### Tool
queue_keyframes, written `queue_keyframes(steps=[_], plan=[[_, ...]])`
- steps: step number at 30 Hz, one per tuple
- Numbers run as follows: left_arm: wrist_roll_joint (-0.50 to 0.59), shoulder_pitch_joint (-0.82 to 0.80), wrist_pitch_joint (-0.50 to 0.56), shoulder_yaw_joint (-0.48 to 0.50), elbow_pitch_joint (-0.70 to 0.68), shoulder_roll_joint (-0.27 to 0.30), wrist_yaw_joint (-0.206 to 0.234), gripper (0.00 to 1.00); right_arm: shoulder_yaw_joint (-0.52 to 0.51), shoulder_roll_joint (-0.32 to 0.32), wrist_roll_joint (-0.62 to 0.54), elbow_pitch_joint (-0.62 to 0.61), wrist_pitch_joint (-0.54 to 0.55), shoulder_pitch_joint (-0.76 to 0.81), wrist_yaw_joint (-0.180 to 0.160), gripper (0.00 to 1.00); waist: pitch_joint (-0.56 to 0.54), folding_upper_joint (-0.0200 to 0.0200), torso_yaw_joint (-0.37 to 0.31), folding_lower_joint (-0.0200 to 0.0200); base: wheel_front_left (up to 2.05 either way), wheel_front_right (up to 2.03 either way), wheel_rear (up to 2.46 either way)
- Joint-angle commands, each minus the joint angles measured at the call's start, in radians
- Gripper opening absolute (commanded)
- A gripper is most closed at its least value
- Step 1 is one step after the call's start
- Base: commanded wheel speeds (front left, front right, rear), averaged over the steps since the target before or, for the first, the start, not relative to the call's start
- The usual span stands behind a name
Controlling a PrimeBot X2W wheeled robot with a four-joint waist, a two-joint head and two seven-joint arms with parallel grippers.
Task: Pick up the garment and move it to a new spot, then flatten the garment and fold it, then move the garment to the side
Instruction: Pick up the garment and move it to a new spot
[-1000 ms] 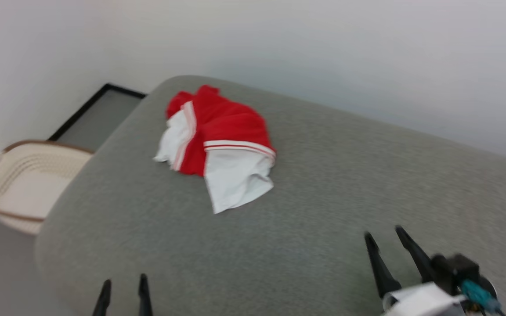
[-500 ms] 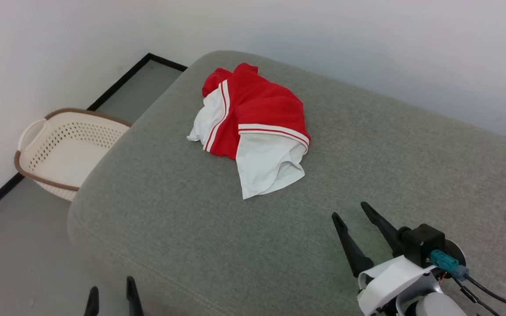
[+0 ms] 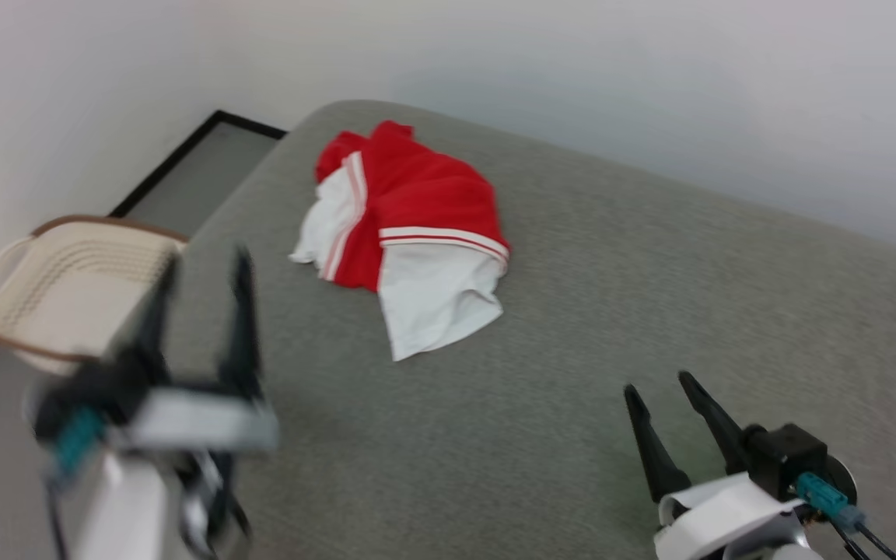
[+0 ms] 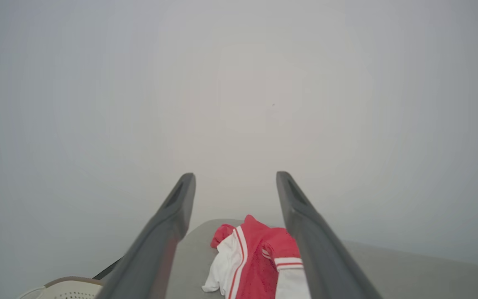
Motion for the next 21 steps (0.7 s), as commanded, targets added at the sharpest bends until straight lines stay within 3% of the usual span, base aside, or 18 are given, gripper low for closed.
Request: queue_keyframes(steps=[1,8,11,17,21], plan=[[-0.009,-0.122,-0.001,0.019,0.049,0.039,-0.020,1.00,-0.002,0.006,-0.016,-0.022,0.005,-0.023,-0.001,1.00,0.093,0.0000,-0.155,0.0000,0.00,0.00,0.00],[-0.088,-0.499,0.044,0.017,0.371,0.192,-0.058,1.00,-0.017,0.025,-0.044,-0.048,-0.001,-0.050,-0.001,1.00,0.201,0.0000,-0.326,0.0000,0.00,0.00,0.00],[-0.121,-0.574,0.095,-0.003,0.487,0.236,-0.062,1.00,-0.013,0.030,-0.045,-0.046,-0.005,-0.057,-0.001,1.00,0.225,0.0000,-0.365,0.0000,0.00,0.00,0.00],[-0.233,-0.723,0.328,-0.209,0.740,0.373,-0.062,1.00,0.003,0.042,-0.043,-0.040,-0.020,-0.089,-0.001,1.00,0.273,0.0000,-0.452,0.0000,0.00,0.00,0.00],[-0.336,-0.756,0.492,-0.325,0.826,0.420,-0.062,1.00,0.016,0.046,-0.039,-0.033,-0.027,-0.108,-0.001,1.00,0.287,0.0000,-0.482,0.0000,0.00,0.00,0.00]])
